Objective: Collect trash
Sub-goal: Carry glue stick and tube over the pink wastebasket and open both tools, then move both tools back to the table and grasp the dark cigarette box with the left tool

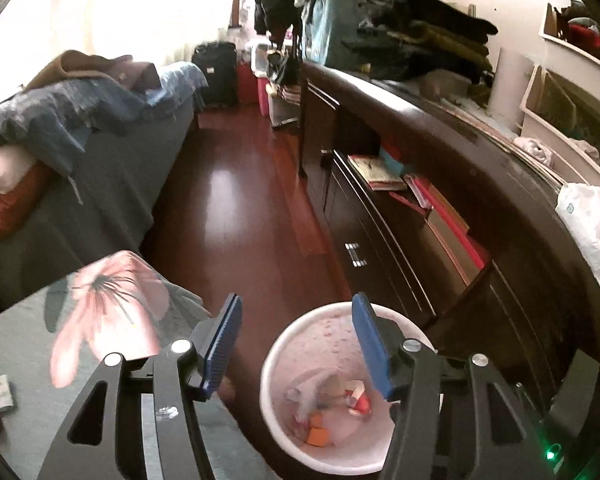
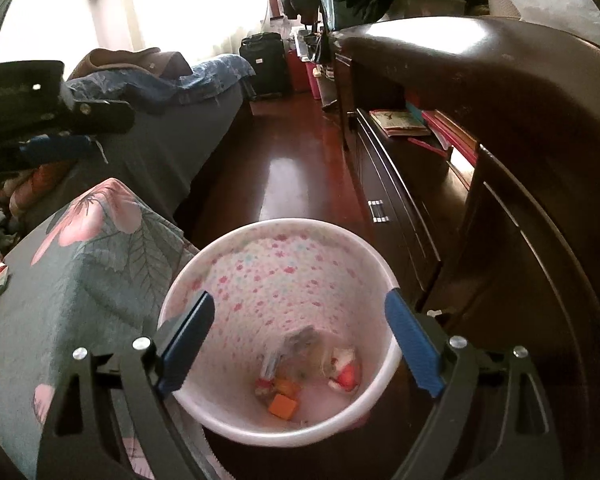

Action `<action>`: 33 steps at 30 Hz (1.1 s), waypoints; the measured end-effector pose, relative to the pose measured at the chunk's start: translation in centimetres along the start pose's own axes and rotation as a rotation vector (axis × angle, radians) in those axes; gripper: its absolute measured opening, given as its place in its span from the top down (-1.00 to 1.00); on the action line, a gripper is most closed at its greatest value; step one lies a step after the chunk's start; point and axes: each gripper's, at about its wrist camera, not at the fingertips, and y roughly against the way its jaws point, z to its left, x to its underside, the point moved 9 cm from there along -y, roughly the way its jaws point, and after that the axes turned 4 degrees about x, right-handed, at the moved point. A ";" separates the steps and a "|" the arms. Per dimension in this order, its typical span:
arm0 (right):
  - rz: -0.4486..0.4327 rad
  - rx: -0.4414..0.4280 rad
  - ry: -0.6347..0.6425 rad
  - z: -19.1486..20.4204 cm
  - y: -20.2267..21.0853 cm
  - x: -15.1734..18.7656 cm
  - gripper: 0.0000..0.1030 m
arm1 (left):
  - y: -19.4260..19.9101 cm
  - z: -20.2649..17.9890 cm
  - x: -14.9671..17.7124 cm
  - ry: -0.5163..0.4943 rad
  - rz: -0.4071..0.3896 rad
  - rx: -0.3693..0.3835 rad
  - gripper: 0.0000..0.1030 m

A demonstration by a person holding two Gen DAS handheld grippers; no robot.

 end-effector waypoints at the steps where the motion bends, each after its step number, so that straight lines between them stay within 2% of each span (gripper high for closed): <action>1: 0.002 0.001 0.002 0.1 0.3 0.1 -0.75 | 0.4 0.2 -0.1 0.000 -0.008 -0.005 -0.15; 2: 0.002 0.001 0.003 0.2 0.6 0.1 -0.76 | 1.1 0.5 -0.1 0.003 -0.017 -0.014 -0.20; 3: 0.001 0.002 0.006 0.4 1.0 0.2 -0.77 | 1.5 0.8 0.0 0.004 -0.022 -0.021 -0.41; 4: 0.001 0.003 0.011 0.7 1.5 0.2 -0.77 | 2.2 1.1 0.1 0.007 -0.036 -0.031 -0.48; 9: -0.012 -0.016 0.040 2.8 4.1 0.1 -0.85 | 5.7 2.8 0.9 -0.011 -0.095 -0.103 -0.51; 14: -0.020 -0.065 0.086 6.2 7.4 0.4 -0.90 | 9.1 5.9 2.6 0.010 -0.110 -0.175 -0.54; 16: -0.020 -0.087 0.122 8.0 8.7 0.7 -0.91 | 10.6 8.2 3.6 0.036 -0.116 -0.215 -0.63; 22: -0.007 -0.137 0.214 13.2 10.7 1.9 -0.92 | 14.6 17.2 7.7 0.173 -0.099 -0.355 -0.68; 28: 0.017 -0.199 0.303 18.6 11.4 3.5 -0.92 | 16.9 25.8 12.0 0.318 -0.066 -0.516 -0.69; 33: 0.023 -0.235 0.388 22.6 12.1 4.6 -0.92 | 17.9 30.9 15.1 0.421 -0.053 -0.593 -0.81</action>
